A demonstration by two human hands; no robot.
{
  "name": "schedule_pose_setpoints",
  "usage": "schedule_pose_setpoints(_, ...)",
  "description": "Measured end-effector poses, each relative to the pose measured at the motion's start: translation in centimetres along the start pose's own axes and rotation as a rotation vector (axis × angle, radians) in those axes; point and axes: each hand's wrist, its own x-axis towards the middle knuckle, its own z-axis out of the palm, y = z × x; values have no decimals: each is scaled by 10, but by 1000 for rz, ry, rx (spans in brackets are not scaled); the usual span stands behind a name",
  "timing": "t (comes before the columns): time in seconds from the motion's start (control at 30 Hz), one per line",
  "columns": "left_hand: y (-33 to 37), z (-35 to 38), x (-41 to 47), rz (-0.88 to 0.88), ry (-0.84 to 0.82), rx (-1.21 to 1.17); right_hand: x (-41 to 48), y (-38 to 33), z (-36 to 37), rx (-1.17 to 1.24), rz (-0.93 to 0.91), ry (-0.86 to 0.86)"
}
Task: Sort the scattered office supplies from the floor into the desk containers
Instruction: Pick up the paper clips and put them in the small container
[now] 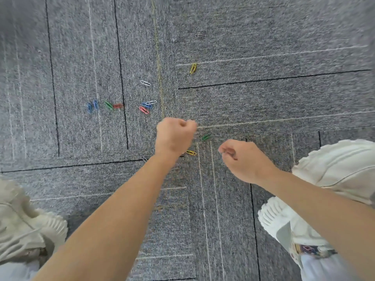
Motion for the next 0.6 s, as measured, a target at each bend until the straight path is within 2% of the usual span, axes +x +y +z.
schedule_pose_setpoints(0.07, 5, -26, -7, -328, 97, -659, 6, -7, 2, 96, 25, 28)
schedule_pose_setpoints(0.13, 1, -47, -19, -551, 101, -1109, 12, -13, 3, 199, 74, 38)
schedule_pose_setpoints(0.2, -7, -56, -32, -645, 78, -1419, 19, -21, 4, 317, 121, 22)
schedule_pose_setpoints(0.27, -14, -54, -43, -663, 39, -1679, 26, -31, 4, 419, 153, -5)
schedule_pose_setpoints(0.33, -17, -49, -52, -633, -45, -1841, 32, -43, 6, 503, 170, -15)
schedule_pose_setpoints(0.43, -18, -42, -62, -610, -208, -1900, 37, -55, 10, 514, 148, 25)
schedule_pose_setpoints(0.53, -26, -40, -65, -670, -310, -1855, 36, -54, 15, 258, -3, 245)
schedule_pose_setpoints(0.6, -35, -45, -65, -742, -280, -1773, 36, -49, 20, 64, -83, 347)
